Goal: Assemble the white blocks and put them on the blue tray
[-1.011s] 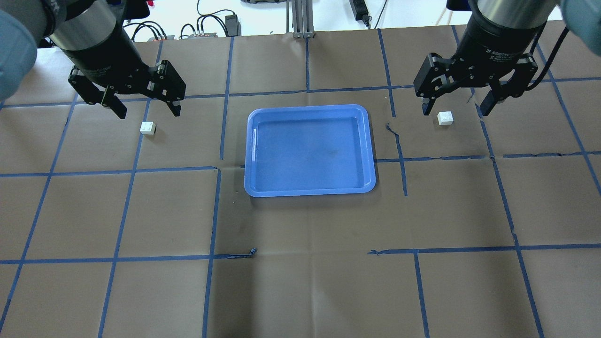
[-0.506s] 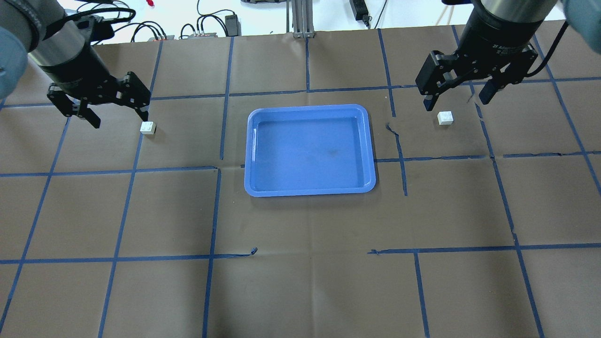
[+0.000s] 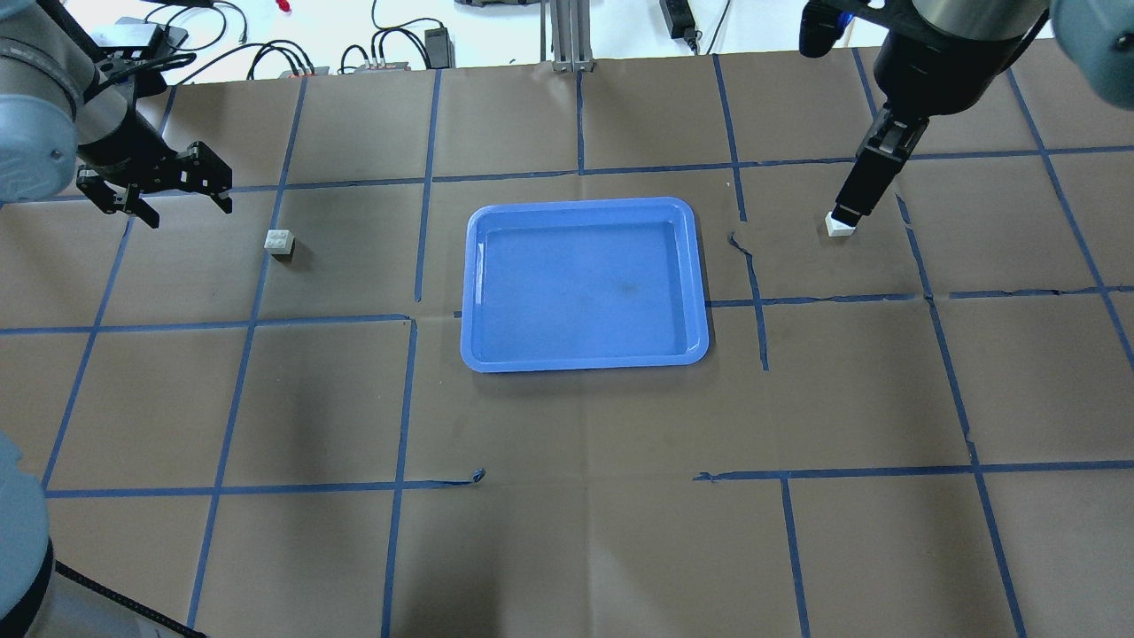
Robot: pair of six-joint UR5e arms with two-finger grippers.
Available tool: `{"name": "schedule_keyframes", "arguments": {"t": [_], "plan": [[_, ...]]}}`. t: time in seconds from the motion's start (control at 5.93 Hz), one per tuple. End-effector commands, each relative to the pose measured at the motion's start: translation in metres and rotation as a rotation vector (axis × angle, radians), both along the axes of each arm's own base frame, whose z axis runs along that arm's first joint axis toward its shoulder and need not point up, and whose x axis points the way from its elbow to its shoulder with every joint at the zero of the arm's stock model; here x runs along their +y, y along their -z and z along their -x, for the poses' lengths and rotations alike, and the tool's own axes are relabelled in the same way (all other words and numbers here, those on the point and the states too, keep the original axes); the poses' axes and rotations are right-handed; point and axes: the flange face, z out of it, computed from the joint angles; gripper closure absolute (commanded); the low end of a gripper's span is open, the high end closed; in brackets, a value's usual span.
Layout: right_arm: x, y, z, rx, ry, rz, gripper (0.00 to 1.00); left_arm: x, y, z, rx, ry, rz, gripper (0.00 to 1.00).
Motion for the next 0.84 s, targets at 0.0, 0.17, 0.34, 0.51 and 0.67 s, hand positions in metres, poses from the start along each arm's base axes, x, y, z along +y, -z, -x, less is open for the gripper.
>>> {"name": "schedule_keyframes", "arguments": {"t": [0.0, 0.17, 0.34, 0.51, 0.67], "plan": [[-0.027, 0.017, 0.057, -0.04, -0.418, -0.006, 0.0, -0.014, 0.041, -0.001, 0.005, 0.084, 0.02, 0.01], [-0.054, 0.022, 0.094, -0.089, -0.515, 0.019, 0.0, -0.017, 0.051, 0.0, 0.011, 0.092, 0.016, 0.01], [-0.087, 0.024, 0.12, -0.105, -0.52, 0.037, 0.0, -0.018, 0.053, 0.0, 0.01, 0.09, 0.017, 0.01], [-0.122, 0.03, 0.13, -0.116, -0.518, 0.052, 0.0, -0.02, 0.062, -0.001, 0.011, 0.09, 0.019, 0.01], [-0.147, 0.05, 0.144, -0.146, -0.501, 0.047, 0.0, -0.022, 0.068, 0.0, 0.013, 0.092, 0.015, 0.01]]}}
